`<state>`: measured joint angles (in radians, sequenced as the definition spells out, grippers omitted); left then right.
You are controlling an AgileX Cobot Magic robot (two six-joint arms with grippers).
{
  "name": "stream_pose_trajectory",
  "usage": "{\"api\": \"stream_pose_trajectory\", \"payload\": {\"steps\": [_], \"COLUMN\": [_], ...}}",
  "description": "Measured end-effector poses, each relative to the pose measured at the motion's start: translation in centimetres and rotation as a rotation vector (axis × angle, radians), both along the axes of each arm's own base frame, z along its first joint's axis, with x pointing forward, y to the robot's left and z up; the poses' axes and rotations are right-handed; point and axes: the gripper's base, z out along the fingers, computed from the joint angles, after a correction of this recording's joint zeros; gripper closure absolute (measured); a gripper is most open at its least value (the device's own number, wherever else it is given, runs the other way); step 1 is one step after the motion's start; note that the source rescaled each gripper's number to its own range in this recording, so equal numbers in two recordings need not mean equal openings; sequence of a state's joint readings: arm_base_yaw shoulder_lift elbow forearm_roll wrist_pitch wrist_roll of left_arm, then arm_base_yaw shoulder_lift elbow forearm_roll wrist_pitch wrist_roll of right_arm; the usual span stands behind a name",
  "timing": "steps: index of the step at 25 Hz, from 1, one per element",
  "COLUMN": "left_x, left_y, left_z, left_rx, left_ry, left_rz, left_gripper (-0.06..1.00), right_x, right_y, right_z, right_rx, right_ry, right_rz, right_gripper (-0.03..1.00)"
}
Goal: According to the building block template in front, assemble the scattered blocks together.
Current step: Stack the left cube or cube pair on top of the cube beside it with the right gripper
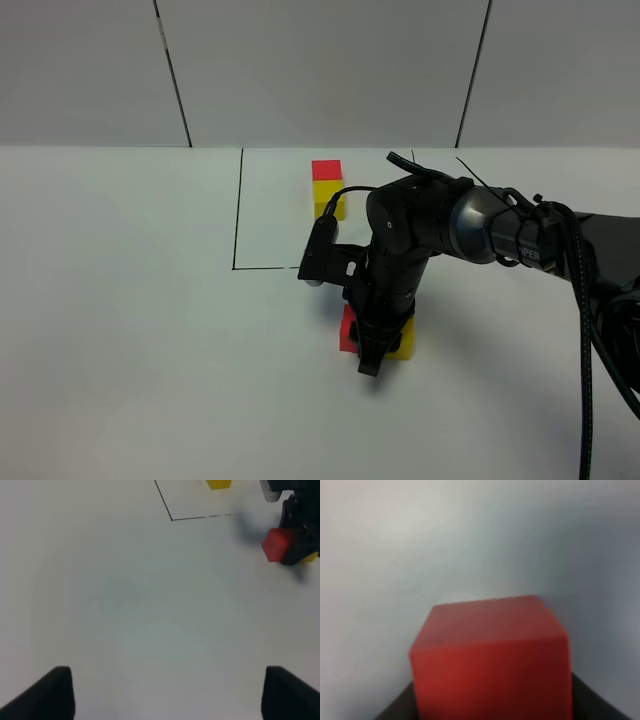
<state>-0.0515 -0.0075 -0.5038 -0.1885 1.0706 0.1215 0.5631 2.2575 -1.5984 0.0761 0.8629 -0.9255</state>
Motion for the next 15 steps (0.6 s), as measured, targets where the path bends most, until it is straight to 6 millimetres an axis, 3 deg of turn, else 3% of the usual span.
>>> {"api": "stream_pose_trajectory", "payload": {"steps": [9,13,15], "left_x": [0.0,0.0,0.0], "left_y": [0.0,0.0,0.0], "left_z": [0.0,0.0,0.0], "left_rx": [0.000,0.000,0.000], "left_ry": [0.000,0.000,0.000], "left_rz": [0.000,0.000,0.000], "left_gripper": [0.26,0.26,0.26], "right_x": [-0.5,-0.8,-0.9], "right_y": [0.3,0.5,0.6], "right_z": [1.3,4.3,5.6], "right_rx": [0.023,0.088,0.141], "right_ry": [0.005,-0.015,-0.011], "right_rz": [-0.099,-0.311,-0.507], "right_gripper": [0.96,0.96,0.96]}}
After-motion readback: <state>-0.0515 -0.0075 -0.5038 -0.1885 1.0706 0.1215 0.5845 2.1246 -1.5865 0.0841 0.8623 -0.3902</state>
